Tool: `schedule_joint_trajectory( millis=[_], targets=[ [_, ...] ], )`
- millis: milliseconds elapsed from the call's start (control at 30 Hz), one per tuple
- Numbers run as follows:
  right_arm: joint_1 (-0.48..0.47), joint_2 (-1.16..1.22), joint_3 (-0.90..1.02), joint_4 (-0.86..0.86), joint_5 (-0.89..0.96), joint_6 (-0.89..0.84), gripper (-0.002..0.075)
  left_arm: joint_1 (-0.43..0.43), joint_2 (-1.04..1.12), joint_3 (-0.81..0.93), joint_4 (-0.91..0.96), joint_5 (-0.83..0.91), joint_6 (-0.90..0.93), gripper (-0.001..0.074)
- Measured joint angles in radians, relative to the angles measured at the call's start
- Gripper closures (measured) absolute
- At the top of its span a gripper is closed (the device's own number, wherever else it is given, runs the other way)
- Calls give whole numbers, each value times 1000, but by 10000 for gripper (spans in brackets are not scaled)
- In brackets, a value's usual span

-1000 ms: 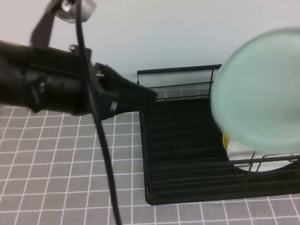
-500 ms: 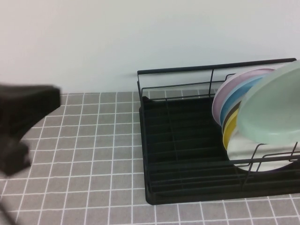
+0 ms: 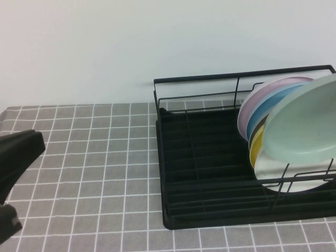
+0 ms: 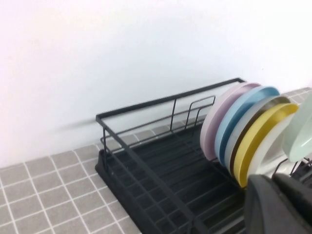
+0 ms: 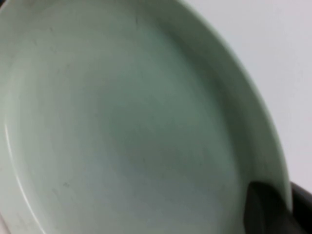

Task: Place plate on rack
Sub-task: Place the plate on the rack

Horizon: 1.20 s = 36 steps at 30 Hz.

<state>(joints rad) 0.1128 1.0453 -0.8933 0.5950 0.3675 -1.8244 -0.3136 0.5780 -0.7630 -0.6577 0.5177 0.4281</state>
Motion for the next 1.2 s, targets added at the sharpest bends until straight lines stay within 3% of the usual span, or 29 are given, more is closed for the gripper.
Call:
schedule_joint_trajectory(
  millis=[367, 767, 1200],
  targets=[
    [2, 62, 45, -24, -17, -37, 704, 0, 0, 1, 12, -3, -16, 736],
    [2, 64, 253, -29, -249, -97, 704, 0, 0, 1, 25, -6, -16, 736],
    [2, 103, 254, 59, -221, -110, 683, 0, 0, 1, 31, -2, -16, 736]
  ],
)
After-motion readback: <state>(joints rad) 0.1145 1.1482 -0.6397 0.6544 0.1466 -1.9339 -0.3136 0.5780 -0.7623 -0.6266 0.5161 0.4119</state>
